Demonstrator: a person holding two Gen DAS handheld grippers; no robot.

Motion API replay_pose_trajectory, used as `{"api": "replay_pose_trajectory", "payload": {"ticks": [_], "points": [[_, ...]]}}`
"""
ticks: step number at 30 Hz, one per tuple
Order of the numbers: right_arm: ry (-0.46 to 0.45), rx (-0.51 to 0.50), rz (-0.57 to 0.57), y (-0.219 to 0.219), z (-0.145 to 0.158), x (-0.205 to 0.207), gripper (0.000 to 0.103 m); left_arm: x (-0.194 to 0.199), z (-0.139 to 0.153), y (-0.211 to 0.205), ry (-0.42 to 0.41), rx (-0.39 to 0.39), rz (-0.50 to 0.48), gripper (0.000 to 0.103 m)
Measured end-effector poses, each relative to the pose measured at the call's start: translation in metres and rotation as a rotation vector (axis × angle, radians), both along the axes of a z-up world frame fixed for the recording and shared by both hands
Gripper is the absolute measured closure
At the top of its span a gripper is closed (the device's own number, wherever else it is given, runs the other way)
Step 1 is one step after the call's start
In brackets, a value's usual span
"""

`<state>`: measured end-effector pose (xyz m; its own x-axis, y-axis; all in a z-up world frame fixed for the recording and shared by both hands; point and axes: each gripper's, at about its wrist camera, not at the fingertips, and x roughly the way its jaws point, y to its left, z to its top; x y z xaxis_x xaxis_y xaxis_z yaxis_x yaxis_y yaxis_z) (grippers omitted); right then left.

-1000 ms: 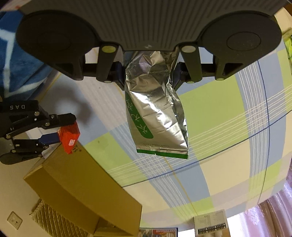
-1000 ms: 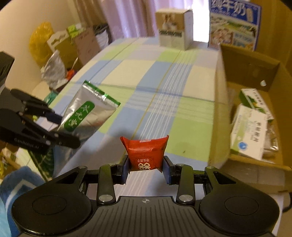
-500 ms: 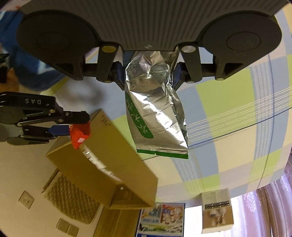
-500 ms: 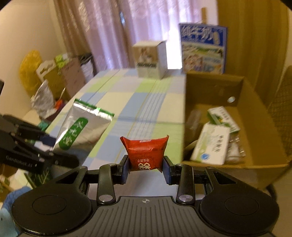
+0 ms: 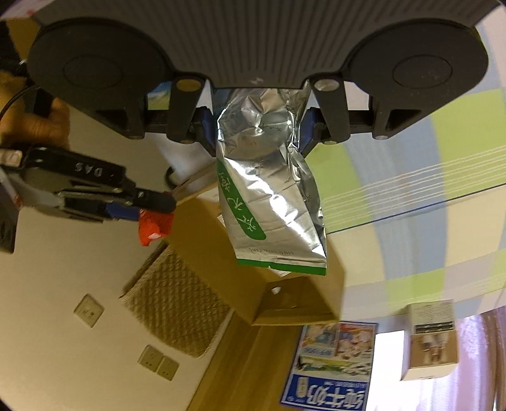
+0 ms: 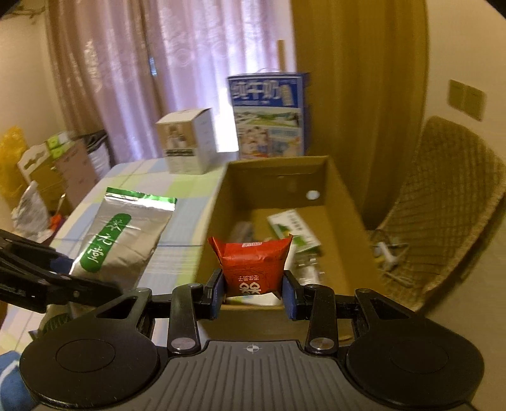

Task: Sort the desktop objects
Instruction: 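Carry the tea bag and red candy over the cardboard box with both tools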

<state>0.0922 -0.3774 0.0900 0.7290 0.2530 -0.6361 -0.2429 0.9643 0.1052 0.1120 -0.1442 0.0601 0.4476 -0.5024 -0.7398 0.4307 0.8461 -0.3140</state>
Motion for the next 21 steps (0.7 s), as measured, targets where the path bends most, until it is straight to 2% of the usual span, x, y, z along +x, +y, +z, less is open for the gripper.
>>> {"api": "replay_pose_trajectory", "payload": {"ticks": [11, 21], "points": [[-0.007, 0.018, -0.077, -0.047, -0.003, 0.029, 0.068, 0.042, 0.006, -0.066, 0.012, -0.088, -0.012, 0.057], [0.007, 0.022, -0.087, -0.061, -0.013, 0.059, 0.068, 0.084, -0.002, -0.083, 0.019, -0.14, 0.06, 0.057]]}}
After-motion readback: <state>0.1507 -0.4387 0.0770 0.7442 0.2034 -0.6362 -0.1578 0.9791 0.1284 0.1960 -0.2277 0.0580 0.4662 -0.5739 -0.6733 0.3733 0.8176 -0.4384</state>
